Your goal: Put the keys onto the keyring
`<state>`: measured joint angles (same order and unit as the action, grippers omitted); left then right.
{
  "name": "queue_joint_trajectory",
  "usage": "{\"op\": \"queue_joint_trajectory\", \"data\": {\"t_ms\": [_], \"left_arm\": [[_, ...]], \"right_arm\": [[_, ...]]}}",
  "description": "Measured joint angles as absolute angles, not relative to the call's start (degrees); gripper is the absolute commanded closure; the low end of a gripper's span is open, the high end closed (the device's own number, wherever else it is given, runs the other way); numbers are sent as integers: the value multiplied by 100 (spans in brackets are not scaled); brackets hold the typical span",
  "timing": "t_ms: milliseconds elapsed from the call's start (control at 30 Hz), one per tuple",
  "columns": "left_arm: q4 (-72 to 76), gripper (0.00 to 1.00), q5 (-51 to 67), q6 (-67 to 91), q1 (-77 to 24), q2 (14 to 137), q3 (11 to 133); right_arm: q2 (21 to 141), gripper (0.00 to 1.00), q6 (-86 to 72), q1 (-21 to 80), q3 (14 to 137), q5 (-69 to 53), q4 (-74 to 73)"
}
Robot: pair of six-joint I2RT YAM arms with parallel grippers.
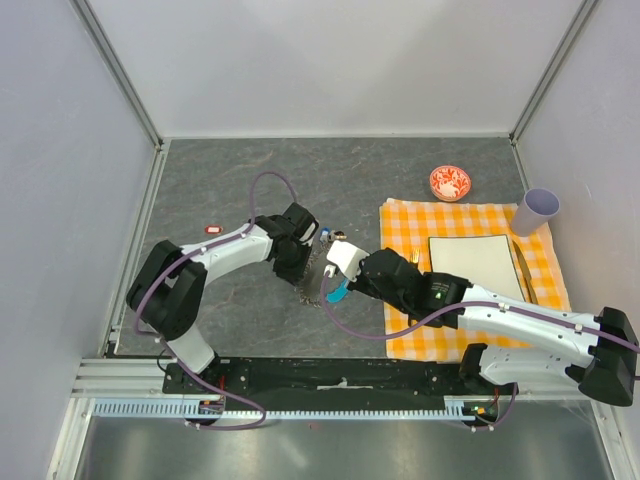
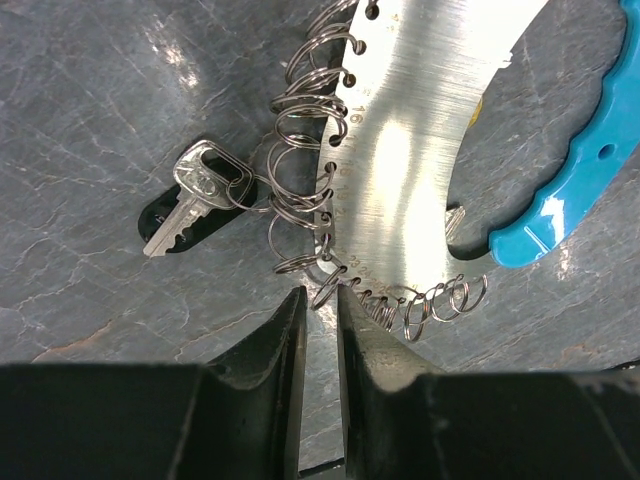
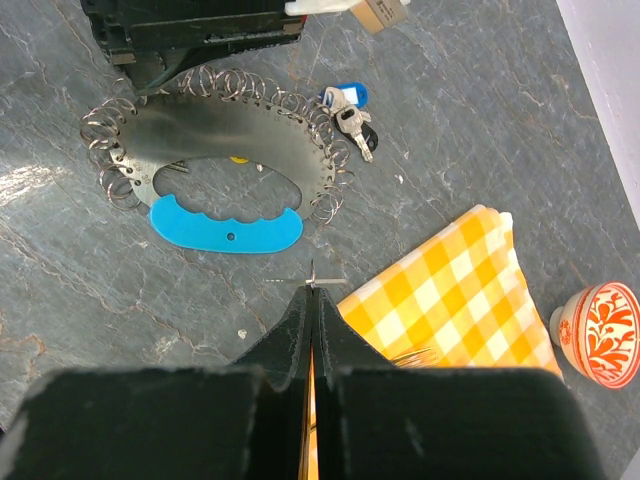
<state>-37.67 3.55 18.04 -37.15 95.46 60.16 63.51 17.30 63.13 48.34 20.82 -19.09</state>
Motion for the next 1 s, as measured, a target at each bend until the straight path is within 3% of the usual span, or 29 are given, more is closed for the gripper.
{"op": "queue_joint_trajectory", "data": {"t_ms": [1000], "left_arm": [[-3734,80,447,1747,-3710,9660,5719]], "right_arm": [[6351,100,1728,6313,4834,2082,-1909]]}}
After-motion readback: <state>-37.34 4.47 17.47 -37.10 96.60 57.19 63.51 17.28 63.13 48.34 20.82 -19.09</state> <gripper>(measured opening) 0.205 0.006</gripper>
